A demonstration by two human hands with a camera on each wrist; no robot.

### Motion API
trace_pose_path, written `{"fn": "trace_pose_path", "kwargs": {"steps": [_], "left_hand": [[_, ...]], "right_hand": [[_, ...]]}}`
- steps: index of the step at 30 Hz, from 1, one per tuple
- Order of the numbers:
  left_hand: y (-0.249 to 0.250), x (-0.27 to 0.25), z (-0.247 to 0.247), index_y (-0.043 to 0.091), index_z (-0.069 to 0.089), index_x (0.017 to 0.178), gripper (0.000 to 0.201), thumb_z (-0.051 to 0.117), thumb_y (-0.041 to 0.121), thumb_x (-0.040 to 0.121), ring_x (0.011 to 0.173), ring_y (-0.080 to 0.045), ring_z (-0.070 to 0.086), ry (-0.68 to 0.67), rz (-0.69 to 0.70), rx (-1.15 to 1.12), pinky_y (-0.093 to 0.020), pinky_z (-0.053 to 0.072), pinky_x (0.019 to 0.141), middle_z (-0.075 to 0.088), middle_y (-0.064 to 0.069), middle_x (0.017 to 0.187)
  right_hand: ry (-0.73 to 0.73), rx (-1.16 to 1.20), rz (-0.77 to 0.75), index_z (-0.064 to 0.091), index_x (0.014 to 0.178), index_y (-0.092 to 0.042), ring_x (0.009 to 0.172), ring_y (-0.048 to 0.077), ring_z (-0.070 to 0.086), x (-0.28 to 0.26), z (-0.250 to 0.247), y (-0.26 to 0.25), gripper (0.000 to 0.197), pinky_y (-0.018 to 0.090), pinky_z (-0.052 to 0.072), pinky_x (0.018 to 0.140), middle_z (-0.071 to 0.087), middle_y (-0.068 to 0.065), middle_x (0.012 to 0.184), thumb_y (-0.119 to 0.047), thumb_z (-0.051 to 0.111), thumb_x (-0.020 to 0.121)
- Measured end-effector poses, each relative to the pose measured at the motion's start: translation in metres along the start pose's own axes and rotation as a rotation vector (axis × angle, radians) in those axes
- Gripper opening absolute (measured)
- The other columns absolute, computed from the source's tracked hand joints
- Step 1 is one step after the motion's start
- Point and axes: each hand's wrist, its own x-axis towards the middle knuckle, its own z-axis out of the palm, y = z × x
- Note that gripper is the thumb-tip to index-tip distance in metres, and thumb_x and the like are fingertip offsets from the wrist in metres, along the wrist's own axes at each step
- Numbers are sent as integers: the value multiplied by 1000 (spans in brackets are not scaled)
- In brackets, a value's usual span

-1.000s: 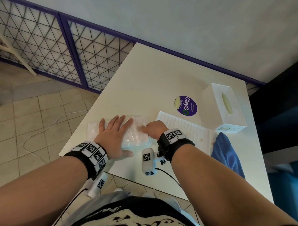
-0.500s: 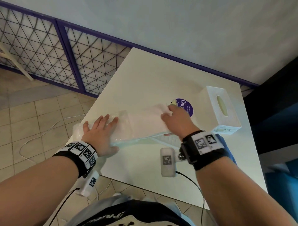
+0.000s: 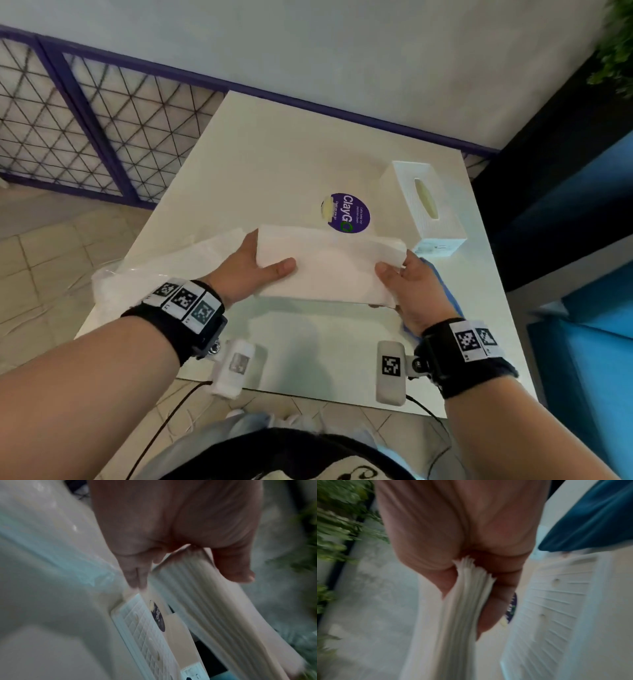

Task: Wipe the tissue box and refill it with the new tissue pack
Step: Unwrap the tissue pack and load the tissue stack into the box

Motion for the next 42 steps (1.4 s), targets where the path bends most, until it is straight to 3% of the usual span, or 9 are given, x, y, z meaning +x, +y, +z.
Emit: {"fn": "trace_pose_path", "kwargs": {"steps": [5,8,10,21,26,31,35,39,42], "left_hand": [[-6,6,10,18,58,118,85,88,31,39,102,-23,67,-2,-5,-169,-43,54,89,71,-4,110],[-19,-5,17,24,65,84,47,80,28,39,73,-13,61,8,15,-106,-26,49,65,67,6,77],[-30,-11,22,27,64,75,34,77,23,45,71,-12,55,3,27,-18,-24,43,63,63,8,73],[-51,-13,43,16,57,96,29,72,2,75,86,-25,58,142,10,207,-32,44,73,65,-5,88],[-18,1,44,13,50,126,46,70,15,85,97,-19,56,187,69,325,-30,41,84,59,2,107],[19,36,47,11,44,134,52,67,23,88,99,-21,57,205,49,394,-30,42,85,62,-3,115],[24,56,52,10,44,137,52,63,21,90,111,-27,58,200,17,457,-32,44,91,62,-9,126],[16,66,59,7,44,137,52,63,21,90,114,-30,57,208,-23,519,-33,43,92,61,-13,128],[6,69,58,8,27,148,66,60,21,93,129,-30,48,162,-107,572,-35,37,105,47,-13,145]], "right_hand": [[13,36,-17,56,120,-21,107,25,64,-5,-6,34,33,40,50,96,69,7,114,-10,58,89],[4,-100,-9,58,111,-26,97,17,63,-15,-13,56,27,30,49,90,68,-5,100,-9,60,89],[-33,-199,-23,60,103,-30,89,14,60,-21,-13,69,32,25,48,81,66,-5,94,-3,61,85],[93,-374,-5,53,90,-27,73,11,53,-15,-4,100,29,17,44,65,56,-7,79,-3,66,80],[178,-333,53,55,96,-20,92,27,66,6,-17,87,23,46,53,89,70,9,93,-23,68,78],[297,-240,90,51,126,-15,93,23,66,45,-26,51,44,42,56,87,67,3,100,-14,67,85],[331,-292,148,49,129,-14,97,26,67,63,-29,51,49,45,56,86,70,11,109,-16,68,84],[307,-383,194,47,131,-14,90,21,63,72,-32,55,49,29,52,79,68,10,113,-19,66,86],[213,-511,291,42,137,-15,106,25,62,73,-32,59,57,33,49,94,64,8,123,-29,64,87]]}}
